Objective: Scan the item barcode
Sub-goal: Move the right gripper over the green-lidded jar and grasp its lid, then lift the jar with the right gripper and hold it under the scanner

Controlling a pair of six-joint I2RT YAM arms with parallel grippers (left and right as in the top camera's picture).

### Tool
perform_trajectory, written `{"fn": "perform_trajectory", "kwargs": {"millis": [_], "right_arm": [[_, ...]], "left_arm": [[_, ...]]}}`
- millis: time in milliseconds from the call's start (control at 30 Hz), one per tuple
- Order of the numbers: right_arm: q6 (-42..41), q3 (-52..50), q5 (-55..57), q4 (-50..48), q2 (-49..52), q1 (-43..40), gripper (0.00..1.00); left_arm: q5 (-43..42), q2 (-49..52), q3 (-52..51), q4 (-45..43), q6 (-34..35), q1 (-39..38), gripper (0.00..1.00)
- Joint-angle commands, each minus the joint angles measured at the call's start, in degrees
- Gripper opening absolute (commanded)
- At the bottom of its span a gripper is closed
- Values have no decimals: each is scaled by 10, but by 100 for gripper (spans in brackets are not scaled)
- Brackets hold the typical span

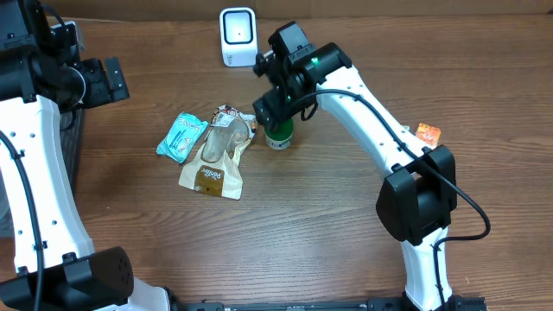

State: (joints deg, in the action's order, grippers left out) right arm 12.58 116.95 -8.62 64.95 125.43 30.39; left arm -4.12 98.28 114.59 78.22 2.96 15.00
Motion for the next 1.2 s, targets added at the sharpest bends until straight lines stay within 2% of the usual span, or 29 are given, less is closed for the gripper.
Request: {"fn": "perform_trajectory", "kwargs": {"millis": [0, 200, 567, 867, 967, 1000, 1100, 1167], "right_arm": [[78, -29, -1, -9, 4, 11, 95], [89, -45, 35, -19, 32, 14, 92], [87, -55, 35, -37, 36, 14, 86], [81, -57, 56, -38, 37, 14, 67], [11, -42, 56, -40, 37, 14, 48], [-14, -35, 56, -39, 37, 14, 45], [-95, -7, 45, -24, 33, 14, 44], [-116, 19, 8, 0, 27, 14, 44]], "left_arm": [[-4, -1, 6, 0, 4, -4, 99], [-4, -1, 6, -1, 4, -4, 100], [-4, -1, 6, 0, 4, -4, 99], [-4, -1, 6, 0, 4, -4, 100], [-4, -1, 6, 0, 4, -4, 100], [-3, -1, 6, 0, 4, -4, 100], [-4, -1, 6, 0, 4, -4, 100], [-4, -1, 6, 0, 4, -4, 100]]}}
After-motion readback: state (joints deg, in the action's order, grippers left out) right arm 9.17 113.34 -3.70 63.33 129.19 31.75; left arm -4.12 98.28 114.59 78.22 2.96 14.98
